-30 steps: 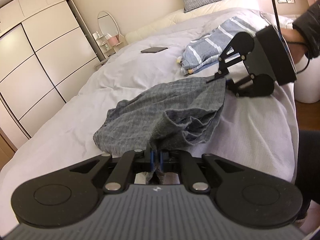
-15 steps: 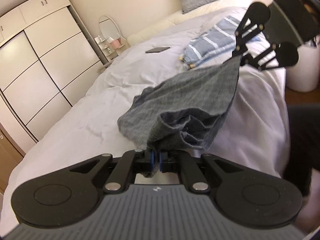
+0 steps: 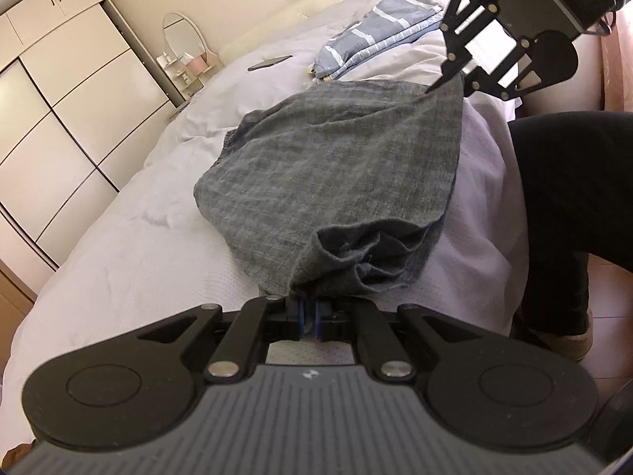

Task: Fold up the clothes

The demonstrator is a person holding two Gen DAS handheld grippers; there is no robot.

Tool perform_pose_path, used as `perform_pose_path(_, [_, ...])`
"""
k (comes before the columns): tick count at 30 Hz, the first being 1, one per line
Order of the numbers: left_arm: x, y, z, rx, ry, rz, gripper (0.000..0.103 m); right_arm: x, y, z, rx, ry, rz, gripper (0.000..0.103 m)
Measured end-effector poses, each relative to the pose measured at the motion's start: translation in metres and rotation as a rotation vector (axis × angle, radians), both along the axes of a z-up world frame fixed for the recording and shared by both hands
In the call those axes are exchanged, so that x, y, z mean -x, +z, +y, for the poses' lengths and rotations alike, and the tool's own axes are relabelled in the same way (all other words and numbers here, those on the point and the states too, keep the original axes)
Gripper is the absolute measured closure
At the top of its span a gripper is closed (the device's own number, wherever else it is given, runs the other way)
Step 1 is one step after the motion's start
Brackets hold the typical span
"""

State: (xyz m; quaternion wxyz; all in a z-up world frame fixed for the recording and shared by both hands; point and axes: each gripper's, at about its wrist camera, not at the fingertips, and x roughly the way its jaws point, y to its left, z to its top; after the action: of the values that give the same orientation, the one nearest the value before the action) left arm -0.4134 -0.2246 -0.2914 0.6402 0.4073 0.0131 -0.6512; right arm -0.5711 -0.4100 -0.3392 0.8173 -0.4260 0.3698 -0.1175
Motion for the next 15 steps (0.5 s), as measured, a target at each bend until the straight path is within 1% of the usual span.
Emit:
perform_pose_path(1, [-0.001, 0.0, 0.0, -0.003, -0.002, 0.002, 0.1, -0.001, -0.002, -0.002, 0.016, 0.0, 0.007, 0.101])
perform_pose_path(3, [-0.002, 0.002, 0.002, -0.013, -0.011, 0.003, 0.1, -0.01, -0.002, -0.012, 0.012, -0.001, 0.02, 0.101])
perform_pose_path(4, [-0.001, 0.004, 0.003, -0.021, -0.017, 0.002, 0.1, -0.007, -0.004, -0.012, 0.006, -0.003, 0.023, 0.101])
perform_pose_path(6, [-0.011, 0.018, -0.003, -0.028, -0.01, 0.089, 0.1, -0.003, -0.004, -0.012, -0.01, -0.003, 0.028, 0.102])
perform_pose_path(8, [-0.022, 0.032, -0.01, -0.035, -0.003, 0.179, 0.1, 0.0, 0.005, -0.015, -0.037, -0.002, 0.02, 0.103])
perform_pose_path(11, [-0.046, 0.055, -0.028, -0.031, 0.037, 0.325, 0.1, -0.002, 0.033, -0.026, -0.093, 0.004, -0.01, 0.103])
perform_pose_path(12, [-0.058, 0.062, -0.039, -0.047, 0.054, 0.381, 0.1, -0.005, 0.045, -0.032, -0.121, 0.001, -0.019, 0.103])
perform_pose_path(13, [-0.07, 0.067, -0.05, -0.047, 0.07, 0.418, 0.1, -0.008, 0.056, -0.039, -0.149, -0.003, -0.029, 0.103])
perform_pose_path(14, [-0.08, 0.071, -0.06, -0.045, 0.086, 0.448, 0.1, -0.011, 0.066, -0.048, -0.188, -0.011, -0.037, 0.103])
perform_pose_path(15, [-0.09, 0.069, -0.07, -0.057, 0.097, 0.484, 0.1, -0.017, 0.073, -0.063, -0.249, -0.03, -0.044, 0.103])
